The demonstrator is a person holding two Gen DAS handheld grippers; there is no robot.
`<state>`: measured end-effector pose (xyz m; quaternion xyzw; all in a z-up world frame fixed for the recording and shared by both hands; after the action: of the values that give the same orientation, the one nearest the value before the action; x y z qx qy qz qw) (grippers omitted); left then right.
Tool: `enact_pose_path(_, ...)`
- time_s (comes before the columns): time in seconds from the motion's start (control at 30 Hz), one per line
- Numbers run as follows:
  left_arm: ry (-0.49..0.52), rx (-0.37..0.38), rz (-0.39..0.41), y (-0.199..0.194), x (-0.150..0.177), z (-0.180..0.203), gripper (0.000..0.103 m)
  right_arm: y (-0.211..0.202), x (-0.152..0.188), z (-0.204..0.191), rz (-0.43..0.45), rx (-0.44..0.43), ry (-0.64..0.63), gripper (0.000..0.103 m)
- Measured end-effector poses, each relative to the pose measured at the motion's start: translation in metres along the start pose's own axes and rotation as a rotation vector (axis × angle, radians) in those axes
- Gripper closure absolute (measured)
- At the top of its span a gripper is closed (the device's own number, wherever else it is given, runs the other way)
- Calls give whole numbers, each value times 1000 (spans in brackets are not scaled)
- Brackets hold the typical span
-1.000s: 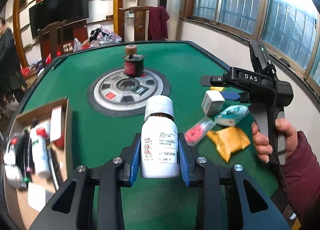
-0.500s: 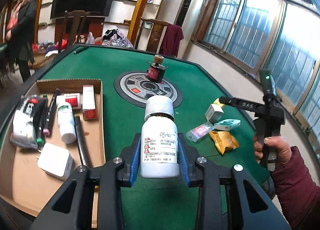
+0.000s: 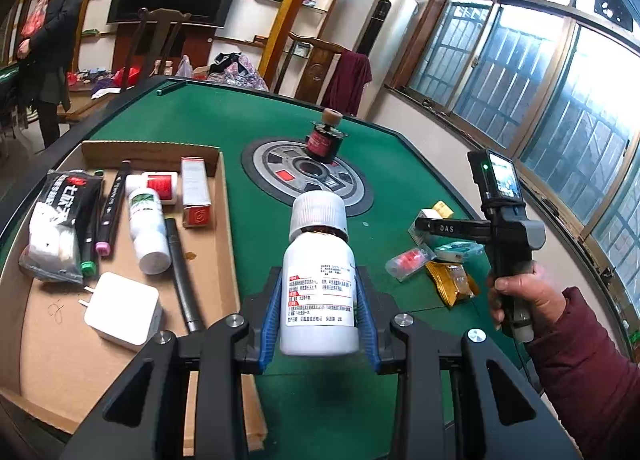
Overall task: Organize objects
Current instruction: 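Carry the white bottle in the left gripper while the right gripper grasps the white box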
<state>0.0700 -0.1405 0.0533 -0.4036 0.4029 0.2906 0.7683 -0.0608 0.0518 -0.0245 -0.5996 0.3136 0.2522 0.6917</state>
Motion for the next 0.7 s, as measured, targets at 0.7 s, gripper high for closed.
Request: enact_pose_path(0.7,-75,-190,57,-58,-7,-79,70,-74,-21,-116,56,-500,77,65)
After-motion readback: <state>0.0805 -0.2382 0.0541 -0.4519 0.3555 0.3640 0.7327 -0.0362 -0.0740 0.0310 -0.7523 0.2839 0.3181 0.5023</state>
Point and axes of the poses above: each gripper's, at about its wrist camera, not at the fingertips, and y roughly the way its jaws point, z to its right, x to its underside, the point moved 4 cm from there along y, roughly the way its jaws point, and after that the axes turned 13 degrees about z, right-handed, at the moved point
